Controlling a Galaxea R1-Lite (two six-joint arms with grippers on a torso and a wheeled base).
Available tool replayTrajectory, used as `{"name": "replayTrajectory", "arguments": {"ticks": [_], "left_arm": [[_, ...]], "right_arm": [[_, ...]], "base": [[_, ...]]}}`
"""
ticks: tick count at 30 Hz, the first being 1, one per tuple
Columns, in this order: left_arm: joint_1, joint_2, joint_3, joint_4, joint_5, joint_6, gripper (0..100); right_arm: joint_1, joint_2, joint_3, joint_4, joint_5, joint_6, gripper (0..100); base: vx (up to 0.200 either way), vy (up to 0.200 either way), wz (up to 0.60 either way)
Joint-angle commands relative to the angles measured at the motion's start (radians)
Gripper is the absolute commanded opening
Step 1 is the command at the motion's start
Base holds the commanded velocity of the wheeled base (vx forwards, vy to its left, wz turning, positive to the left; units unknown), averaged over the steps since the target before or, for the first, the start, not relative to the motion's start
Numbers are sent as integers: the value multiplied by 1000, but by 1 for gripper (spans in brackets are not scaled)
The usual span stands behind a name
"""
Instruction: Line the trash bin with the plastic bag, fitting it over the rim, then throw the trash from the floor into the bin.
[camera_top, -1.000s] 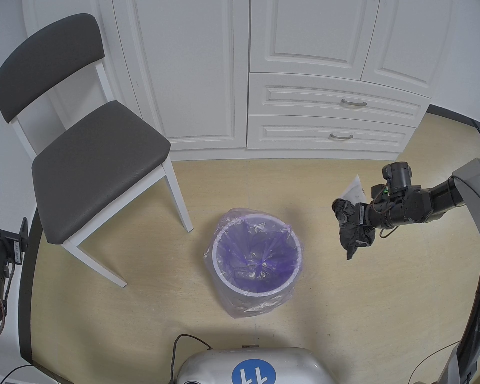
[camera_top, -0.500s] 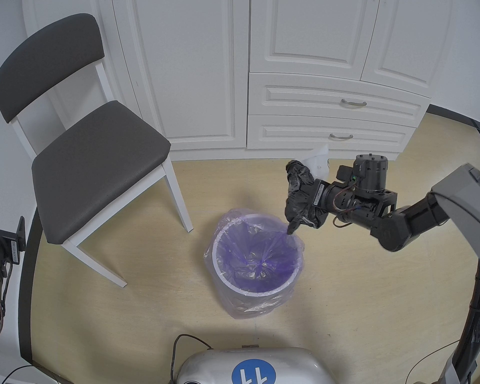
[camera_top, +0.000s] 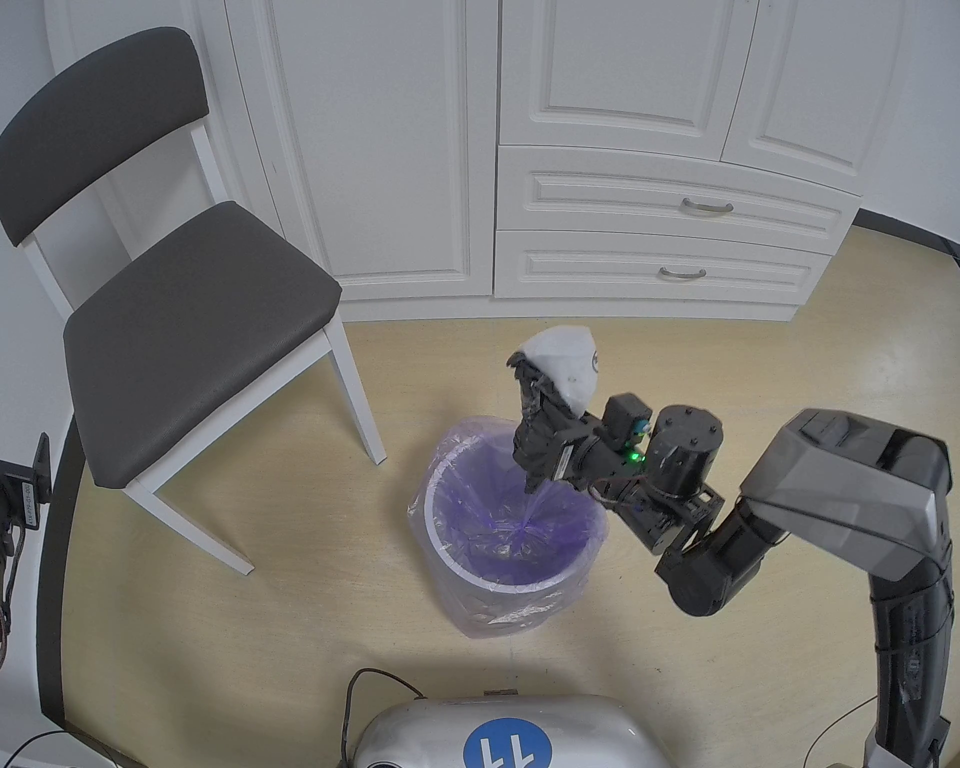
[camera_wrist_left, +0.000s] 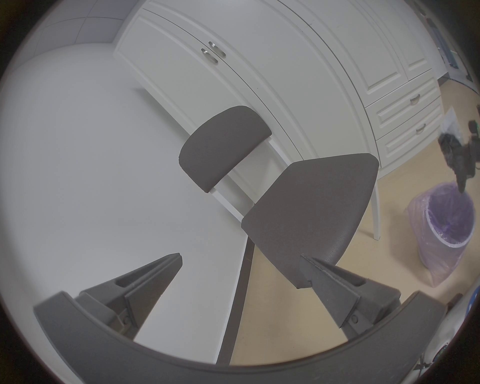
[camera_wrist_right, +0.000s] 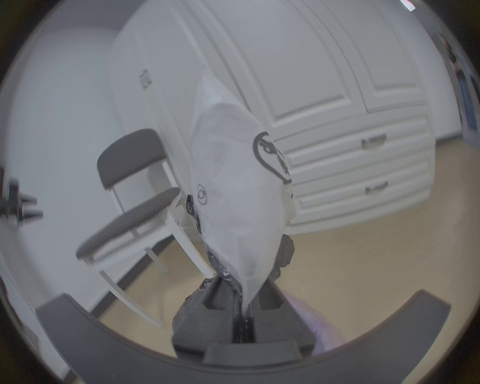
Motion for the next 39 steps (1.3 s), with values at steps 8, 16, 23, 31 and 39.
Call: {"name": "replayTrajectory", "arguments": {"ticks": [8,16,23,31,39], "left_arm": [[1,4,1,10,-30,-6,100],[0,5,7,13,-32,-3,100],[0,5,8,13,-32,-3,100],[0,4,10,14,-32,-3,100],[0,5,11,14,-32,-1,100]], "right_arm": [[56,293,-58,-89,-56,-270,0],[45,385,-198,-89,-57,-244,0],[45,461,-285,-89,-86,-244,0],[70,426,-214,-89,-92,-169,0],[71,409,-170,-89,-89,-153,0]], "base": [[0,0,0],[0,0,0],[0,0,0],[0,0,0],[0,0,0]]}}
